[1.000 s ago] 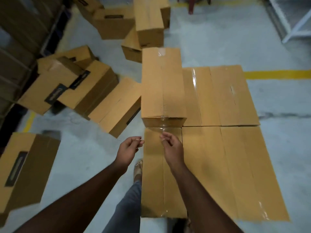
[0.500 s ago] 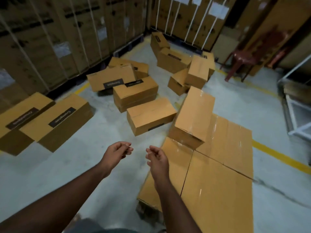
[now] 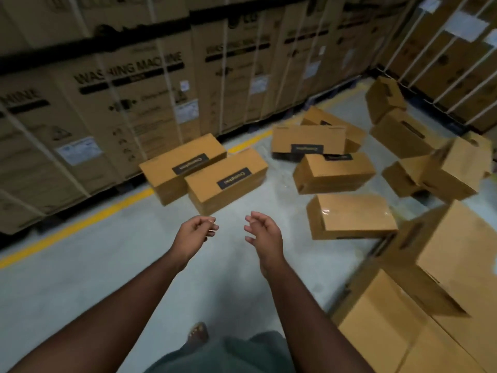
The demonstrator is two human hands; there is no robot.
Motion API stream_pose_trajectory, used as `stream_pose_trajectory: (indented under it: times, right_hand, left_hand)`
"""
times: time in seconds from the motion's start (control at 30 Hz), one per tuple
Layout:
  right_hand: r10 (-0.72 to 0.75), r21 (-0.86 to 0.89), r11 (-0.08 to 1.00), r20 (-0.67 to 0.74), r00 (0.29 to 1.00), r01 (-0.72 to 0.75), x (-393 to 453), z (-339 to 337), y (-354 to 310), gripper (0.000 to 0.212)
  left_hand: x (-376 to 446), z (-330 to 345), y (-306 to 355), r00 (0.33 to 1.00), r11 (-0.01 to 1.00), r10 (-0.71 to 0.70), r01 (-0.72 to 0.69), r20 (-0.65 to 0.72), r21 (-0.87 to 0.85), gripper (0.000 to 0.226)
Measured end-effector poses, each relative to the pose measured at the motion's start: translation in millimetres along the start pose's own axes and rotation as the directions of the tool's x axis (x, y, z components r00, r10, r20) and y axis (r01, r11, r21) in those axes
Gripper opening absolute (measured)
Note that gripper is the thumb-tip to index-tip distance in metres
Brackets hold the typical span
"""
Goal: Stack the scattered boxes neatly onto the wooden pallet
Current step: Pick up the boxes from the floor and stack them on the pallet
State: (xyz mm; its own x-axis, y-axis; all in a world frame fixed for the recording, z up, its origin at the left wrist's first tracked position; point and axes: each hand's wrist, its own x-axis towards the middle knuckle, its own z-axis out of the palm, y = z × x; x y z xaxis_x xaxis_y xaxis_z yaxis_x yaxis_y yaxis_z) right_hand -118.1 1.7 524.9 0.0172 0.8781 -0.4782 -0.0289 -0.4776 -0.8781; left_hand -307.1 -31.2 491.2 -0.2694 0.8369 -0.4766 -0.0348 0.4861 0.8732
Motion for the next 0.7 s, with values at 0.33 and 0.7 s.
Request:
stream_pose_trajectory:
  times: [0.33, 0.7]
  right_hand:
    - [0.117, -0.102, 0.987, -0.052, 0.992, -0.122, 161.4, 121.3, 20.7, 0.012]
    - [0.448, 0.020, 0.894, -0.070, 0.891, -0.448, 474.1, 217.8, 98.1, 0.018]
  left_hand:
    - [176.9, -81.3, 22.2, 0.996, 0.990, -0.088, 0.091, -0.030, 0.106, 0.018]
    - [504.6, -88.4, -41.9, 0.925, 0.908, -0.371, 0.379, -0.082, 0.177, 0.010]
